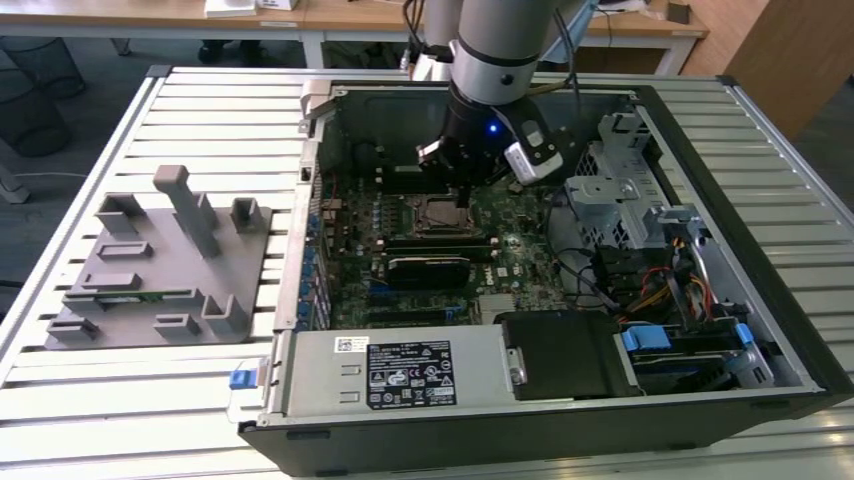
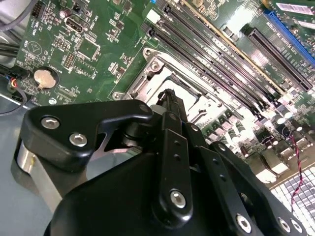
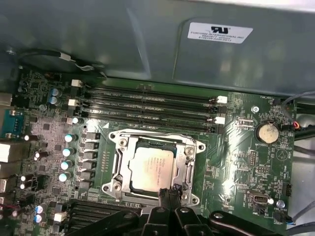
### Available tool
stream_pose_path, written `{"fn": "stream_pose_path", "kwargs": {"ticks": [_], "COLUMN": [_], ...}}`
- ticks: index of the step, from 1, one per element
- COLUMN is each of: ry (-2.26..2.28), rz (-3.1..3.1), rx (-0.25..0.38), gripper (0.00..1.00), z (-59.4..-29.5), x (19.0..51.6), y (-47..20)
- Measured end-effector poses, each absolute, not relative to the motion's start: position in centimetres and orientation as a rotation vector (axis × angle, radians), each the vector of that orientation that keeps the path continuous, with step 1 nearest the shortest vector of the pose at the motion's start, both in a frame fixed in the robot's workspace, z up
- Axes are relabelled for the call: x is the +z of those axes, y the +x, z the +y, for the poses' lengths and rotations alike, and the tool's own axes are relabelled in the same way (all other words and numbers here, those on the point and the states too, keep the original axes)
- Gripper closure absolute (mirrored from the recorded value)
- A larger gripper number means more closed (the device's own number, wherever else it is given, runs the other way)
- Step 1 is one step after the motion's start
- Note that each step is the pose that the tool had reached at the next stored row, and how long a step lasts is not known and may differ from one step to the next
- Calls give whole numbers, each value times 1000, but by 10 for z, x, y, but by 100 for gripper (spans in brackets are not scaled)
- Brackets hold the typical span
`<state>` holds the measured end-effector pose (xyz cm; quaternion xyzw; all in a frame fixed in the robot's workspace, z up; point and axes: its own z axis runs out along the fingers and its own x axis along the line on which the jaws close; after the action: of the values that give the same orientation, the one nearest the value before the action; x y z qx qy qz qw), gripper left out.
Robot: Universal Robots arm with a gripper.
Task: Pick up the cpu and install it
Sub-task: 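Install the second cpu locking lever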
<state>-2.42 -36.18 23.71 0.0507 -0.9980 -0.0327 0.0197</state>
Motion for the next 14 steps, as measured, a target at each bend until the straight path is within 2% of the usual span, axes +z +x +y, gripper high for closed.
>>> {"fn": "stream_pose_path", "kwargs": {"ticks": [14], "ry": [157], "rz": [-3097], "rx": [-101], "gripper": [89], "z": [-384], "x": [236], "y": [-27]}}
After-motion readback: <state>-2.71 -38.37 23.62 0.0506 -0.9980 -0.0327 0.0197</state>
